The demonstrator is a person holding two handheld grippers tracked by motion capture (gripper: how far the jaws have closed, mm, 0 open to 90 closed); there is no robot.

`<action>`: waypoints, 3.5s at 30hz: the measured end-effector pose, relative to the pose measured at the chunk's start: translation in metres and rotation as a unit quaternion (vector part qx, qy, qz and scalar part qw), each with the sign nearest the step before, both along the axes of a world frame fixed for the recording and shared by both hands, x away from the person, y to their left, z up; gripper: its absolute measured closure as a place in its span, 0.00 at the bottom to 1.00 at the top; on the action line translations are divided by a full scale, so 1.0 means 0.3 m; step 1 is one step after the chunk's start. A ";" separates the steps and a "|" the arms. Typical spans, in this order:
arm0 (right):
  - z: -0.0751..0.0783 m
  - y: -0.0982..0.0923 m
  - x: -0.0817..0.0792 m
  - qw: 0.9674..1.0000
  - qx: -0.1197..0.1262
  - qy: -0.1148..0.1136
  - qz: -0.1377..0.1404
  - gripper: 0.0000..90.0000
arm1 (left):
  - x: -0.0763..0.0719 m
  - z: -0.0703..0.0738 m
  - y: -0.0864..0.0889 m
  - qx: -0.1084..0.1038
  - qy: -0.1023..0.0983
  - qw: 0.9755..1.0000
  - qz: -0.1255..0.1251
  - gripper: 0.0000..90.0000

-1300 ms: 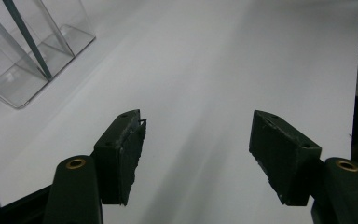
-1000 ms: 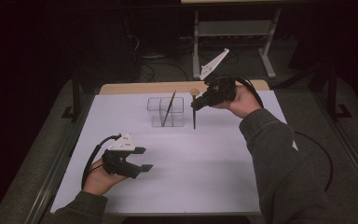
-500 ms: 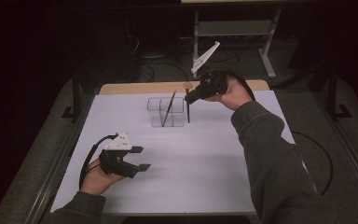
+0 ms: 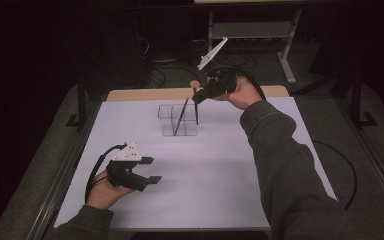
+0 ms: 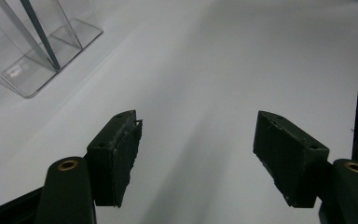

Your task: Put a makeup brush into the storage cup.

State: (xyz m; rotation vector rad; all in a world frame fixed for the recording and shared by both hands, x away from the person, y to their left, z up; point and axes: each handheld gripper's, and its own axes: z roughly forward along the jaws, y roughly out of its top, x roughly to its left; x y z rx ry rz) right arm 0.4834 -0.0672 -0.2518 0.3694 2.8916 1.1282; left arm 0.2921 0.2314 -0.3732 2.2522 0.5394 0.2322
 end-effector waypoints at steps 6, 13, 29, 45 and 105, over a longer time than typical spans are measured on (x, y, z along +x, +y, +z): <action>0.001 0.021 0.024 1.000 -0.004 0.001 0.001 0.92 | -0.003 0.002 0.001 -0.002 0.000 1.000 0.002 0.33; -0.002 0.023 0.059 1.000 -0.005 0.003 -0.010 0.92 | 0.000 0.000 0.005 0.001 0.001 1.000 0.000 0.33; -0.006 0.034 0.117 0.999 -0.009 0.001 -0.034 0.92 | 0.004 -0.010 0.009 0.002 0.003 1.000 0.003 0.32; -0.040 0.074 0.154 0.999 -0.009 0.004 -0.046 0.92 | 0.003 -0.009 0.015 0.008 0.002 1.000 0.007 0.31; -0.192 0.074 0.151 0.996 -0.020 0.035 -0.078 0.92 | 0.000 -0.010 0.014 -0.001 0.010 1.000 0.007 0.30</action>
